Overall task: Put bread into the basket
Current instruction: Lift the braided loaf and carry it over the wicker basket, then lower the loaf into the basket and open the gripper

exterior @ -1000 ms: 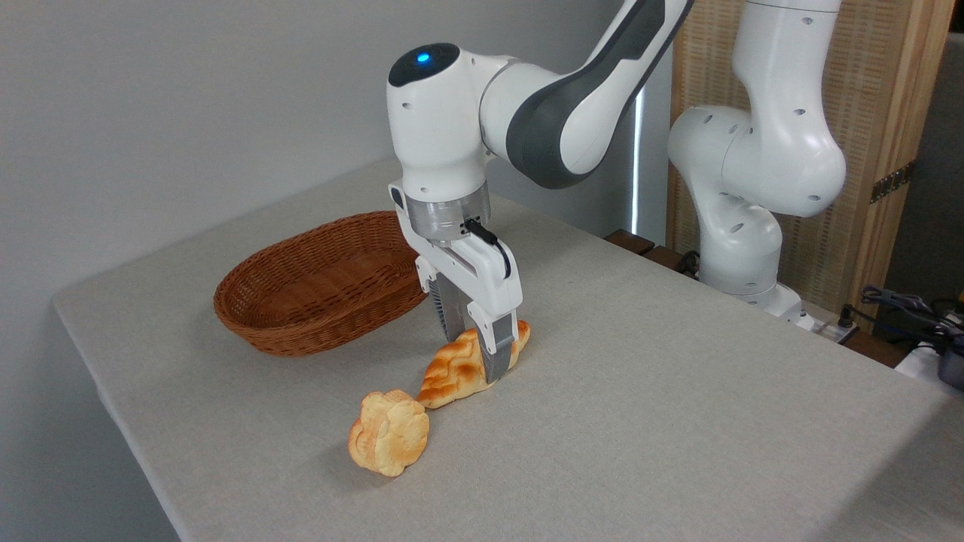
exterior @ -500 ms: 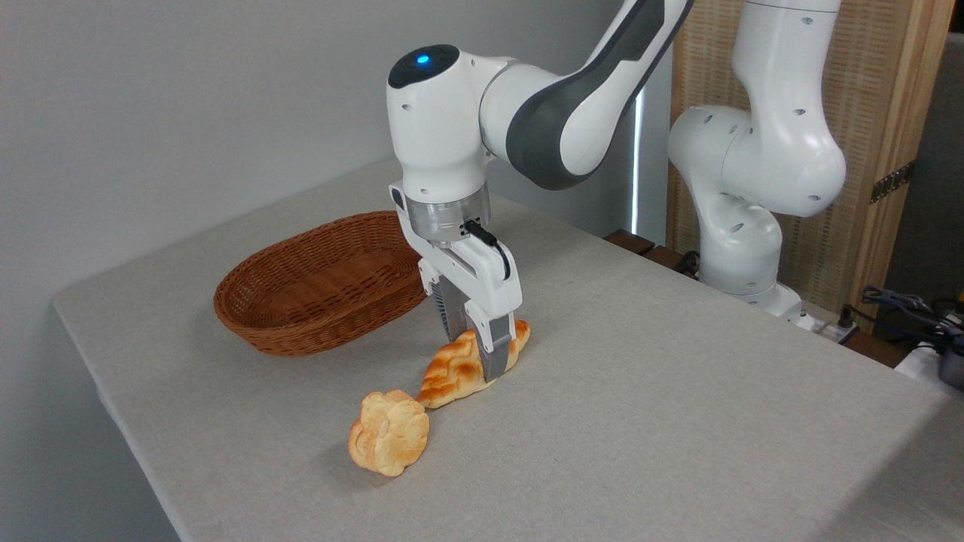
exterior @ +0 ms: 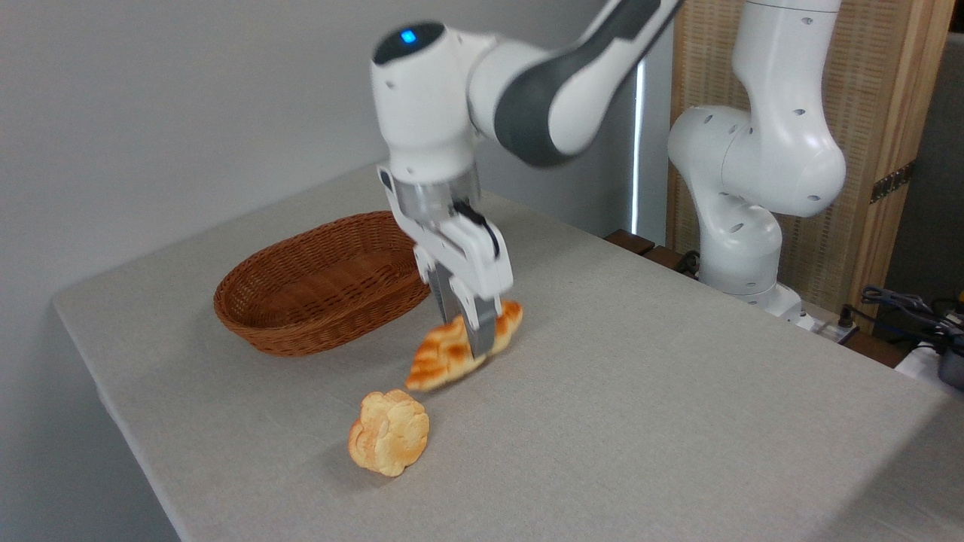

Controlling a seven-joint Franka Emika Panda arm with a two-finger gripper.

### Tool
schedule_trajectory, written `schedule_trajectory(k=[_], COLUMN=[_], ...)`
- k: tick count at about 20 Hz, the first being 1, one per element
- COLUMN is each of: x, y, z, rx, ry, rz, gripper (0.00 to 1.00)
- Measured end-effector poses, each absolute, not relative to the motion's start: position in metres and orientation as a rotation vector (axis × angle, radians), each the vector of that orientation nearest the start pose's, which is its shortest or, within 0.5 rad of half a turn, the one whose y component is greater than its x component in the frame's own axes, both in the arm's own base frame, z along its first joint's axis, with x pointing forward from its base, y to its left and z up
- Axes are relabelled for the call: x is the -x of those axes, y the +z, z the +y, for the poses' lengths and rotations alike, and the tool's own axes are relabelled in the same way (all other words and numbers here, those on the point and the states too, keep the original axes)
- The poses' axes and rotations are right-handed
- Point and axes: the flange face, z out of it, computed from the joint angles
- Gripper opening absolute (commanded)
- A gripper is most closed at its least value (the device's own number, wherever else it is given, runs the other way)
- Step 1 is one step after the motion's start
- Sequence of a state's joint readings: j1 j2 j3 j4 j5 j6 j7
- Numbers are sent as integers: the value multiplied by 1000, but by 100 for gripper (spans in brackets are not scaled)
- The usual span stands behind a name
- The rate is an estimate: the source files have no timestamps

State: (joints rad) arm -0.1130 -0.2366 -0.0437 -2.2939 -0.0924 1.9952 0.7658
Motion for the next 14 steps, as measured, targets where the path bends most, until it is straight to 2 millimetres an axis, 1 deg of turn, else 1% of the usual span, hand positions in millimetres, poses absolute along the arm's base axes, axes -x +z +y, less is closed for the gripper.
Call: schedule_trajectory(k=[2, 4, 5, 6, 7, 8, 10, 11, 13, 14], x=[-467, -477, -483, -489, -495, -501, -510, -514, -520, -522], y=[485, 526, 539, 547, 549, 547, 531, 522, 506, 498], z=[-89, -107, -117, -129, -147, -167, -205, -221, -244, -252], rx=[2987, 3049, 3065, 3073, 3078, 3086, 3098, 3096, 3087, 3074], ry=[27, -75, -112, -131, -132, -115, -69, -59, -52, -47], rz=[1358, 1323, 1300, 1291, 1285, 1276, 1279, 1288, 1263, 1241], gripper=[57, 60, 65, 66, 66, 67, 84, 86, 100, 100])
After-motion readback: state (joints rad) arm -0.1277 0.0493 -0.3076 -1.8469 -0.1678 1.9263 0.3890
